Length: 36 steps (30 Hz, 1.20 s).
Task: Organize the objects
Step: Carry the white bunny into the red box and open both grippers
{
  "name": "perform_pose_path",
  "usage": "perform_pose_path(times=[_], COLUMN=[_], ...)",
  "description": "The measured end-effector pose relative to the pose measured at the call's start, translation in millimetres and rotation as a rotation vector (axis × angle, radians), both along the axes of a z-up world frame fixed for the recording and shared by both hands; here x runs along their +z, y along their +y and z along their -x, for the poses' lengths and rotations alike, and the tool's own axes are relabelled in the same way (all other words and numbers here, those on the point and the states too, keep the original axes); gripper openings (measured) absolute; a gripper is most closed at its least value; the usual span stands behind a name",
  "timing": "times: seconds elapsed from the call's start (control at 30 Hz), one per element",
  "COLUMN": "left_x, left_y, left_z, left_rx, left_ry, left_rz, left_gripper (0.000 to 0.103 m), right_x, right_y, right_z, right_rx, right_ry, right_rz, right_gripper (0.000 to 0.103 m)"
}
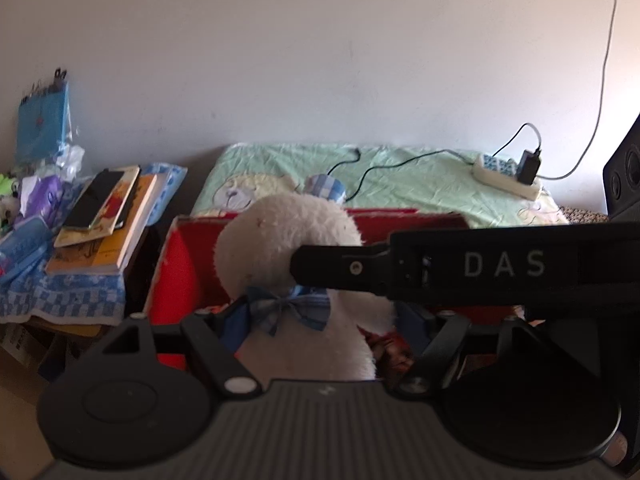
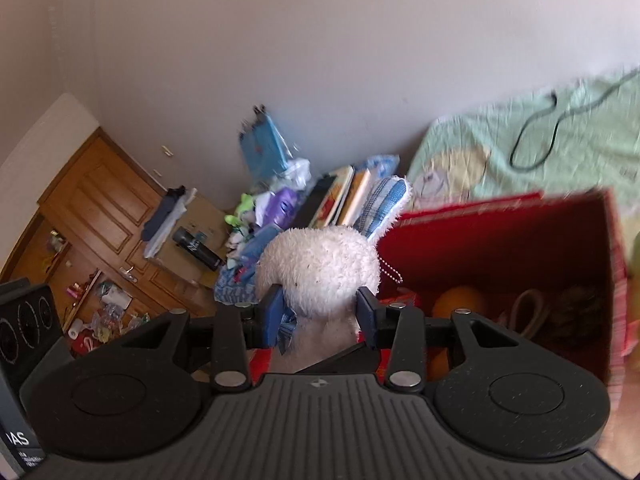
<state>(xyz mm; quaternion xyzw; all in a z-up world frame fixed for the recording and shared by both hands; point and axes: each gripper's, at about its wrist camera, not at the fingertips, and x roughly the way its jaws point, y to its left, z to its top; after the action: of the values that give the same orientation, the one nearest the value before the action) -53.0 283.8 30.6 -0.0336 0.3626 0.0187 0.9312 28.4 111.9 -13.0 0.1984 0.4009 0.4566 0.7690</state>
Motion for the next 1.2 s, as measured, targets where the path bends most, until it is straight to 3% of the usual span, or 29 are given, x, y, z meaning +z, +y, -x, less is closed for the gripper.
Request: perform_pose_path(times=[0.23,0.53,0.83,1.2], left_x=[-35.0,-49.5,-50.6,-42.4], left_y=[31.7,48.8,48.2,38.2], left_z=[-17.0,-17.5,-13.0,-6.4], left_rx=[-0.002,-0.001,0.000,0.020], left_ry=[0.108,0.155,0.148,0.142], left_rz=[-0.003,-0.013,-0.089,-0.143], left_gripper=[0.074,0.072,0.070,0.089], right_x=[-35.8,-52.0,-55.5,-44.5], right_y=[30.7,53.1,61.1,49.9], right_z=[-18.9,-23.6,-25.0,-20.7], right_rx=[-0.033,-0.037,-0.006,-0.013], right_ry=[0.230,0.361,0.361,0.247], right_rz=[0.036,0.114,0.158,0.187], right_gripper=[0.042,0.043,0.054,0.061])
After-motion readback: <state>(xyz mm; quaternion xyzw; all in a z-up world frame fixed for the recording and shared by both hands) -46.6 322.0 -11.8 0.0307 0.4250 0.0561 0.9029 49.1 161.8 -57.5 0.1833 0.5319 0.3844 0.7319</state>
